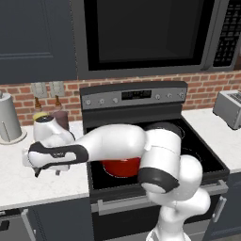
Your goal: Put the garlic and lemon in the pot. Retrieve the spatula and lightly stir the vegetables in the pot.
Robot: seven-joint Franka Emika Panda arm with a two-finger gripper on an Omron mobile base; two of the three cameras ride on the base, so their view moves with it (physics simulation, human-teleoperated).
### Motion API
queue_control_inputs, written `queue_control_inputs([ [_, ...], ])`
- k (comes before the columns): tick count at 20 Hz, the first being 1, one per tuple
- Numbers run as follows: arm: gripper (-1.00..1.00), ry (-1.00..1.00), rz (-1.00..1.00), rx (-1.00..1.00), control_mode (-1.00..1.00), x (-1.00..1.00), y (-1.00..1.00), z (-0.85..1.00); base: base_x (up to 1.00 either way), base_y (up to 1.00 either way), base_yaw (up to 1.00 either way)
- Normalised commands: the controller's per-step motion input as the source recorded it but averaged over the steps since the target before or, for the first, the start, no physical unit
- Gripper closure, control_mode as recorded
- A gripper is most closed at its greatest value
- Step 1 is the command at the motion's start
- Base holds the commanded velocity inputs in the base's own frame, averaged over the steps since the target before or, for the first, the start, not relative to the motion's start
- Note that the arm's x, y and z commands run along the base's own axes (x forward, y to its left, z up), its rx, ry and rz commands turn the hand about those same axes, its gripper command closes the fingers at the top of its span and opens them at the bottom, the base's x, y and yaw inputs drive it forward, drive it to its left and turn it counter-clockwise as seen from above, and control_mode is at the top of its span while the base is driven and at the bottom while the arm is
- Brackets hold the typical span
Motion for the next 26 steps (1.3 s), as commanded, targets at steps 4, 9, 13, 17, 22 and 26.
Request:
queue_control_inputs([
  [4,-1.0,-0.07,-0.07,-0.01,-1.0,0.41,0.26,-0.04,0.0,0.0,0.0],
  [9,-1.0,-0.03,-0.04,0.0,-1.0,0.3,0.08,-0.22,0.0,0.0,0.0],
  [13,-1.0,0.0,0.0,0.0,-1.0,0.19,0.0,-0.46,0.0,0.0,0.0],
  [17,-1.0,-0.03,0.0,0.0,-1.0,0.08,0.0,-0.41,0.0,0.0,0.0],
  [22,-1.0,-0.07,0.0,0.0,-1.0,0.15,0.12,-0.15,0.0,0.0,0.0],
  [26,-1.0,-0.06,0.0,0.0,-1.0,0.01,0.08,-0.26,0.0,0.0,0.0],
])
